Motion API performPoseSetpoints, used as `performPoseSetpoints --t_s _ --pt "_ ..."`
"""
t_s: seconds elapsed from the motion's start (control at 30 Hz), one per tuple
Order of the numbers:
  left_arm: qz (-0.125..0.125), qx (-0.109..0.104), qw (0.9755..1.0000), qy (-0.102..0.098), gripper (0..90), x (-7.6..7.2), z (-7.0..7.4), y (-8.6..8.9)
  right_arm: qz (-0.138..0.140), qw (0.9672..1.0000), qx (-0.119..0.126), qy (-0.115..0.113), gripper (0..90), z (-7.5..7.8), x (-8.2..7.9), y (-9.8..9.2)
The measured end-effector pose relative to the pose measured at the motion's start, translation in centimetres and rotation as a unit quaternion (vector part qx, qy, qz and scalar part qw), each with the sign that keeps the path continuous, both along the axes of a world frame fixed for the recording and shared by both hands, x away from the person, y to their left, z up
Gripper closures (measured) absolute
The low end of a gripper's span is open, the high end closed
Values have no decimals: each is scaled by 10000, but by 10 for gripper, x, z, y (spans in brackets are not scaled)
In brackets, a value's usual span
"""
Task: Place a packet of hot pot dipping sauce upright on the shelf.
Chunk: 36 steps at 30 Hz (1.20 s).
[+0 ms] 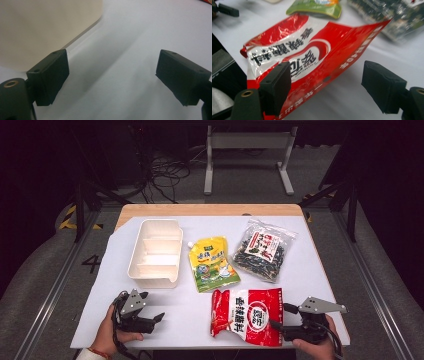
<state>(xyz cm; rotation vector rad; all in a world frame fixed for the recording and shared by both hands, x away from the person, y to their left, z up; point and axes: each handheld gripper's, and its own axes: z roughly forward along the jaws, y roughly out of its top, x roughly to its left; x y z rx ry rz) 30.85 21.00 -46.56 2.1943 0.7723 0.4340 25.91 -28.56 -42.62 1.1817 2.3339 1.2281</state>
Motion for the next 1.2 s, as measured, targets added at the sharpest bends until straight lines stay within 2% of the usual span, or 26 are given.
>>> performPoseSetpoints --t_s 0.07,0.13,0.3,0.4,0.5,0.53,0.57,0.6,0.73,0.87,0.93,1.0,1.1,1.17,1.2 --pt "-11 -16 10000 15 120 0 0 0 126 9998 -61 147 302 -5 2 3" --pt "-2 -31 10000 37 120 0 0 0 326 9991 -48 260 457 -7 4 6" --pt "-40 -120 9999 44 122 1 2 -3 606 9979 -50 238 691 -6 5 9" --pt "-161 -200 9996 80 123 2 5 -7 737 9971 -128 155 781 -5 7 12" --pt "-294 -258 9992 66 124 2 9 -14 866 9960 -211 6 857 0 10 16" --pt "-294 -258 9992 66 124 2 9 -14 866 9960 -211 6 857 0 10 16" --pt "-347 -319 9989 73 124 2 10 -17 949 9950 -262 -144 895 5 12 20" --pt "-405 -356 9985 74 124 2 12 -20 949 9950 -262 -144 895 5 12 20" --pt "-666 -394 9969 116 125 2 16 -34 1150 9916 -426 -412 899 16 16 28" --pt "-971 -435 9943 106 128 3 23 -54 1444 9851 -606 -713 900 27 21 42" --pt "-1112 -412 9929 87 129 5 26 -65 1643 9790 -754 -937 900 33 23 53" --pt "-1224 -388 9917 75 128 8 29 -76 1795 9749 -812 -1039 900 37 25 60" --pt "-1410 -412 9891 54 126 14 33 -94 2071 9663 -920 -1223 900 42 28 73" --pt "-1460 -385 9885 24 121 19 35 -104 2218 9608 -959 -1356 900 46 28 80" --pt "-1460 -385 9885 24 121 19 35 -104 2261 9596 -944 -1382 900 48 28 82"
